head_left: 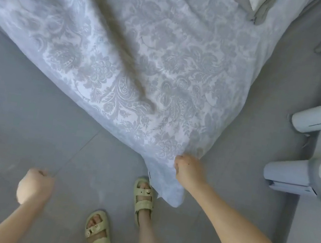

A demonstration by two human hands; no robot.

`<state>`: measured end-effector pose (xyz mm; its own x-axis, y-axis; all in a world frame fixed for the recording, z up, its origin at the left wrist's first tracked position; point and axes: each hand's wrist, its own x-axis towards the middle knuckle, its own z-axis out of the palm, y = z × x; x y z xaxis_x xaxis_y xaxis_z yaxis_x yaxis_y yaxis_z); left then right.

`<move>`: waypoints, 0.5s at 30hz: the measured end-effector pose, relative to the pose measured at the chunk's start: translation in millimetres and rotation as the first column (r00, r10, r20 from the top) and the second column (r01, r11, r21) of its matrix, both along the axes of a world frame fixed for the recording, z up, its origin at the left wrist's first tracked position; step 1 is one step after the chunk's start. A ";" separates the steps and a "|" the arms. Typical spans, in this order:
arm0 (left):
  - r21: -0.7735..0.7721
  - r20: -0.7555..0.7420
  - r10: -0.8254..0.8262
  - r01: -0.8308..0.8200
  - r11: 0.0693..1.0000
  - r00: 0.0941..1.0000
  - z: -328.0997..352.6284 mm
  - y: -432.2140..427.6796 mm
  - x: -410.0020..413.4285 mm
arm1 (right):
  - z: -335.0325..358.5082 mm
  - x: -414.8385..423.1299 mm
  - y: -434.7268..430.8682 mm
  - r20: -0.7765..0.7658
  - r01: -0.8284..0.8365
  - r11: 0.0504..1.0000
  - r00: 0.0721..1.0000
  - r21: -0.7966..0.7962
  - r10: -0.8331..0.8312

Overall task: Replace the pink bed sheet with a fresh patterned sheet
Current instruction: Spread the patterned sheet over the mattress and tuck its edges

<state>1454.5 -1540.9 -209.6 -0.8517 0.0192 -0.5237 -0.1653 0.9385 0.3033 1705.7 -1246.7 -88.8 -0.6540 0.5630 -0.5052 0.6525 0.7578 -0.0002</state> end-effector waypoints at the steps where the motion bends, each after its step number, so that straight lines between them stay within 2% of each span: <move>1: -0.031 -0.017 -0.045 0.045 0.999 0.999 18.1 16.4 4.6 | -6.8 6.7 -3.0 -0.152 0.119 0.992 0.982 0.029 -0.114; 3: 0.071 -0.158 -0.179 0.192 0.979 0.971 75.0 79.7 15.7 | -11.8 22.5 -2.5 -0.402 0.481 0.875 0.811 0.047 -0.424; 4: 0.131 -0.278 -0.264 0.308 0.942 0.924 100.9 118.7 21.7 | -12.4 31.6 0.2 -0.442 0.647 0.762 0.682 -0.007 -0.583; 5: 0.152 -0.382 -0.375 0.458 0.876 0.845 113.6 148.1 27.2 | -16.0 42.6 4.7 -0.424 0.767 0.637 0.552 -0.078 -0.718; 7: 0.123 -0.467 -0.597 0.716 0.687 0.653 119.0 198.7 40.9 | -25.4 56.2 22.8 -0.296 0.903 0.361 0.288 -0.232 -0.911; 9: 0.081 -0.438 -0.764 0.867 0.492 0.474 123.1 232.6 58.7 | -39.4 62.4 37.0 -0.131 0.899 0.076 0.021 -0.432 -0.991; 10: 0.083 -0.423 -0.808 0.906 0.415 0.409 127.1 251.1 70.4 | -44.3 62.6 42.0 -0.012 0.861 -0.051 -0.066 -0.506 -0.998; 11: 0.082 -0.405 -0.849 0.939 0.334 0.338 125.1 273.1 82.8 | -54.9 65.7 47.7 0.091 0.824 -0.147 -0.116 -0.547 -0.989; 13: 0.049 -0.352 -0.913 0.978 0.204 0.208 120.3 303.7 101.9 | -64.7 62.7 52.5 0.269 0.755 -0.267 -0.124 -0.599 -0.955; 15: -0.019 -0.293 -0.955 0.999 0.046 0.038 115.3 331.3 118.6 | -76.0 62.2 57.3 0.419 0.642 -0.407 -0.144 -0.650 -0.897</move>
